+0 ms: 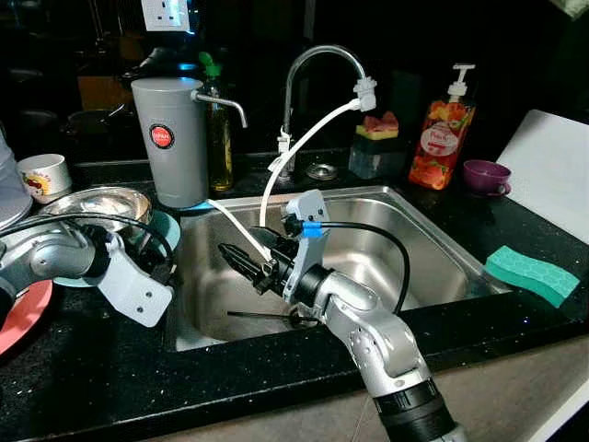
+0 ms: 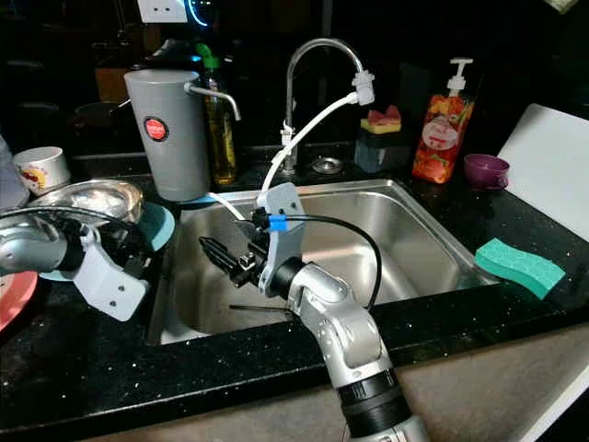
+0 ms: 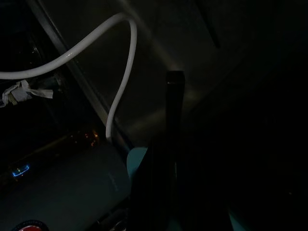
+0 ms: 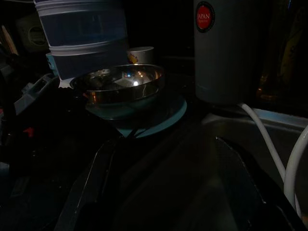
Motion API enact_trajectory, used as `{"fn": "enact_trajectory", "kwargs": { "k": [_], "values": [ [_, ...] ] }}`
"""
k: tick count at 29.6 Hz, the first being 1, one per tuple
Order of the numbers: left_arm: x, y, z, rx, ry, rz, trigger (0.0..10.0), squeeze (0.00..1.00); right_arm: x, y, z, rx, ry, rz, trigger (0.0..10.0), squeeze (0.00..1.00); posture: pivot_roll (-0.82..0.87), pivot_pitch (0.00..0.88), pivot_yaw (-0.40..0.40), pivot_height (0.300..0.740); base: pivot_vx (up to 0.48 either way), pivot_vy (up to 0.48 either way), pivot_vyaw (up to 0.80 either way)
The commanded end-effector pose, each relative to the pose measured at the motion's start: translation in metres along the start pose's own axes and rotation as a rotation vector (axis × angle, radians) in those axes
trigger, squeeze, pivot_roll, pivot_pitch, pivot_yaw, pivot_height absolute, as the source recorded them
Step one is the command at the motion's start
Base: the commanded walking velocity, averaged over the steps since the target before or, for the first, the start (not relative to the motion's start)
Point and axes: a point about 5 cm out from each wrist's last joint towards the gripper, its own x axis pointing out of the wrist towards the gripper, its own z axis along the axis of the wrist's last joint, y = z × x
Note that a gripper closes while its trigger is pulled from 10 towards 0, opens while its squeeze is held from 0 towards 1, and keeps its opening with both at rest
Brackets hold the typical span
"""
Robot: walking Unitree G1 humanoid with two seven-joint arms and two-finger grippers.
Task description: Kitchen organization
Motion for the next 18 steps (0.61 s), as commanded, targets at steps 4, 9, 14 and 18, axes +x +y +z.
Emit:
{"fn": "enact_trajectory", "kwargs": {
  "k": [4,9,14,18],
  "values": [
    [-0.006,-0.003,-0.006,0.023,0.036,-0.019,0.0,0.0,0.001,-0.001,0.008,-0.013,-0.033,-0.003,10.0,0.0,0.13,0.049,-0.047,0.74,0.0,0.0,0.0],
    [-0.008,0.011,-0.006,0.061,0.052,0.086,0.0,0.0,0.004,-0.002,0.009,-0.014,-0.039,-0.014,10.0,0.0,0.14,0.051,-0.053,0.74,0.0,0.0,0.0],
    [-0.009,0.055,0.0,0.061,0.031,0.39,10.0,0.0,0.005,-0.01,0.015,-0.075,-0.08,-0.115,10.0,0.0,0.14,0.05,-0.054,0.74,0.0,0.0,0.0],
    [-0.007,0.07,-0.001,-0.148,-0.013,0.521,10.0,0.0,0.004,-0.012,0.025,-0.207,-0.137,-0.167,10.0,0.0,0.14,0.05,-0.054,0.74,0.0,0.0,0.0]
  ]
}}
